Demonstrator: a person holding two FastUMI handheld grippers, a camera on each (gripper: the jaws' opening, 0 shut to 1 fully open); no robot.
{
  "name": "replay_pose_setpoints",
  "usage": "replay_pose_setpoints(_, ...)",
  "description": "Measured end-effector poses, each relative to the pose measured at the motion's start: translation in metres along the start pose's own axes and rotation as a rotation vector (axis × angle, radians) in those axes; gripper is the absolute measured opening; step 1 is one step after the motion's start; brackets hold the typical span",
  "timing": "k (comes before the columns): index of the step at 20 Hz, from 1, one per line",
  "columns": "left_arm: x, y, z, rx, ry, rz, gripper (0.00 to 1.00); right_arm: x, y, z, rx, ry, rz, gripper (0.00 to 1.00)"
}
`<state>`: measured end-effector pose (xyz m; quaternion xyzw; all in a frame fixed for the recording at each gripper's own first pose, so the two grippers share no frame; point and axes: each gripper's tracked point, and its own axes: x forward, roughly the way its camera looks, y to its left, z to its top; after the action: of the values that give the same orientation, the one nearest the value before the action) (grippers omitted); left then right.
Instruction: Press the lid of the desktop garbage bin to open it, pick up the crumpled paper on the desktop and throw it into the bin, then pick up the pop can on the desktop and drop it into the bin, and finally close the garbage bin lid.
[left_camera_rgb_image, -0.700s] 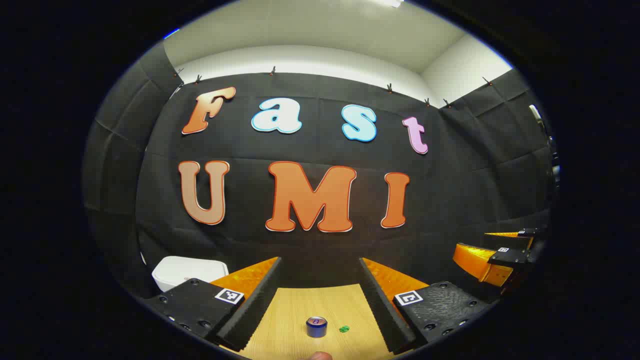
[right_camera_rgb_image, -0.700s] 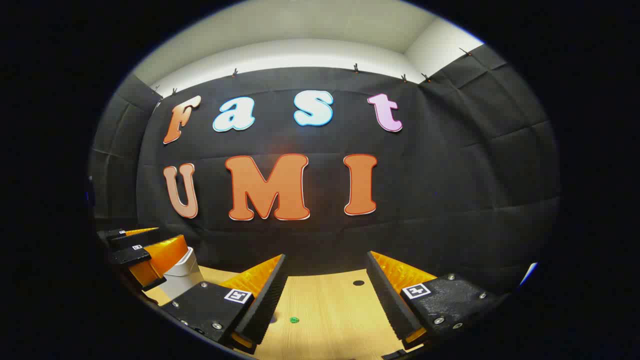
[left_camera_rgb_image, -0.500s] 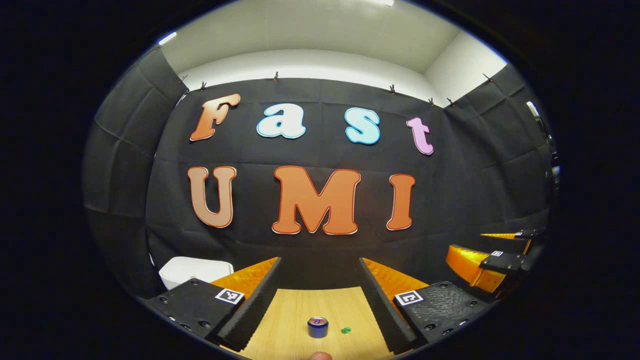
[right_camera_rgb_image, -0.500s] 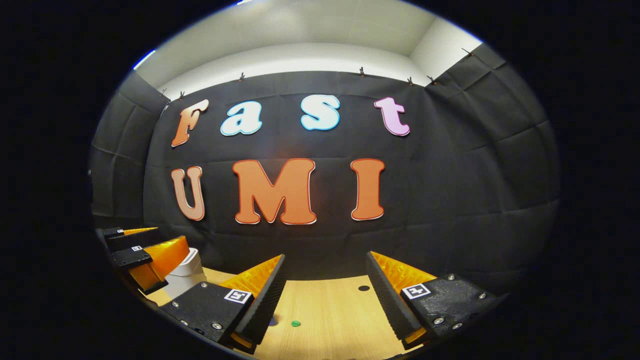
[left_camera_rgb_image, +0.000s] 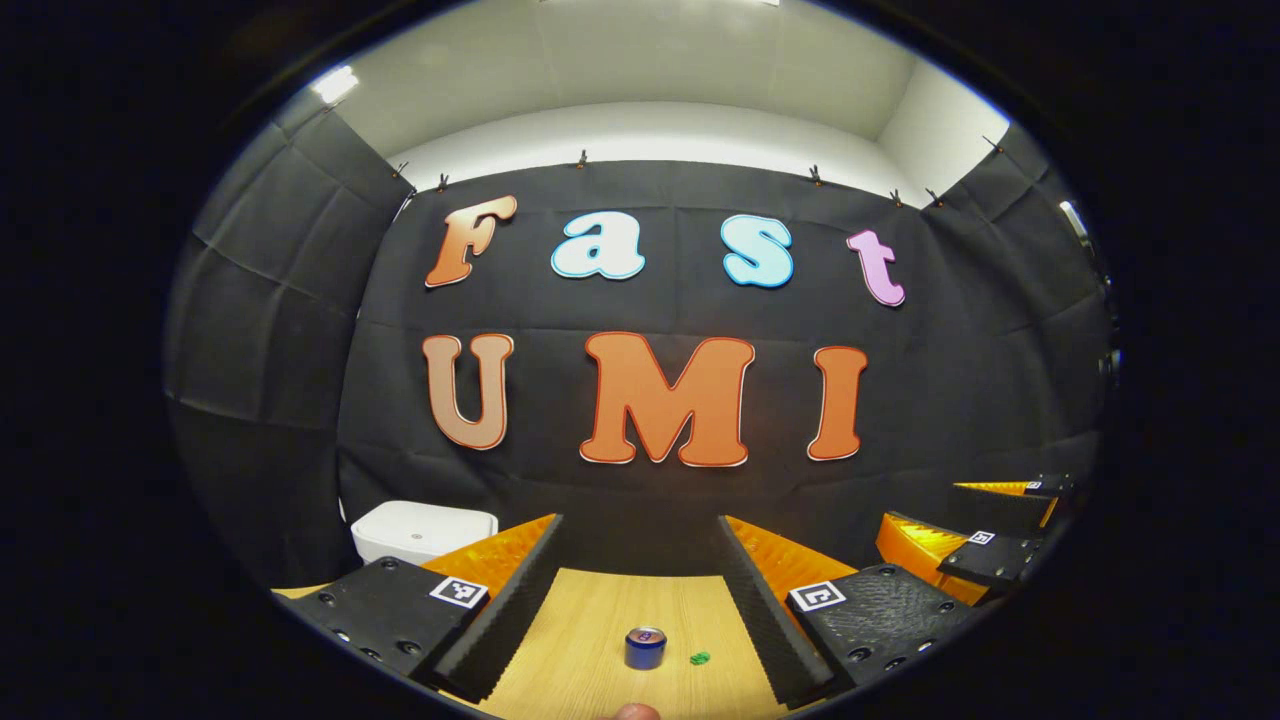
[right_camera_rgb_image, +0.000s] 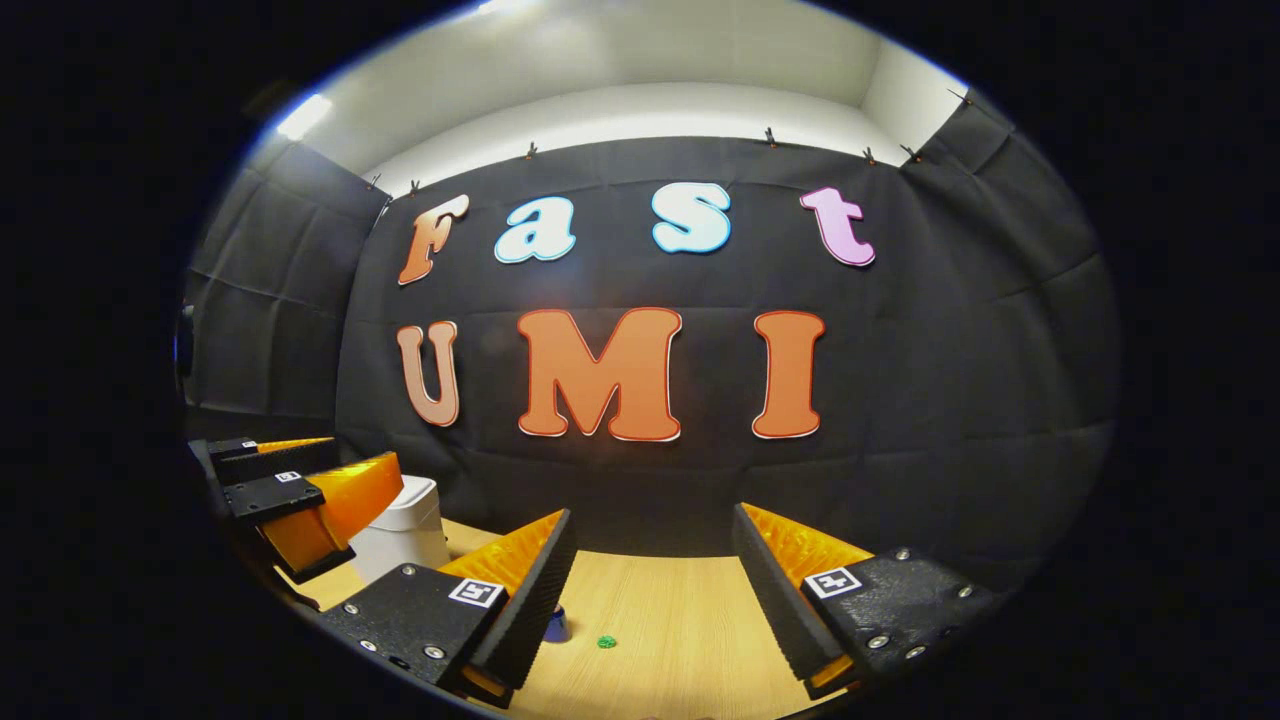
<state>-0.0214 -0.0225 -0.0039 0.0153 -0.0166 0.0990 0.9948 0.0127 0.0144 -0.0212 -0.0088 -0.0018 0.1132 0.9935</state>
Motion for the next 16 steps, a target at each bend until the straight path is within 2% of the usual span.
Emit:
replay_pose_setpoints(8, 0.027, 0.018, -0.021, 0.006, 0.038, -0.048, 0.93, 0.013, 0.004, -0.01, 0.034, 0.027, -0.081, 0.93)
replay_pose_setpoints(9, 0.03, 0.02, -0.019, 0.006, 0.033, -0.051, 0.93, 0.013, 0.005, -0.012, 0.037, 0.031, -0.086, 1.0)
replay_pose_setpoints(10, 0.032, 0.021, -0.019, 0.003, 0.031, -0.055, 0.93, 0.015, 0.005, -0.014, 0.035, 0.034, -0.093, 0.93)
replay_pose_setpoints(13, 0.041, 0.019, -0.021, 0.002, 0.031, -0.072, 0.92, 0.021, 0.006, -0.019, 0.03, 0.045, -0.107, 0.93)
replay_pose_setpoints(14, 0.043, 0.018, -0.022, 0.001, 0.033, -0.077, 0.92, 0.023, 0.006, -0.021, 0.032, 0.048, -0.109, 1.0)
replay_pose_setpoints(15, 0.045, 0.018, -0.023, -0.002, 0.036, -0.08, 0.92, 0.024, 0.007, -0.021, 0.035, 0.05, -0.111, 0.93)
replay_pose_setpoints(16, 0.047, 0.018, -0.024, -0.004, 0.041, -0.083, 0.92, 0.026, 0.008, -0.022, 0.036, 0.052, -0.111, 0.93)
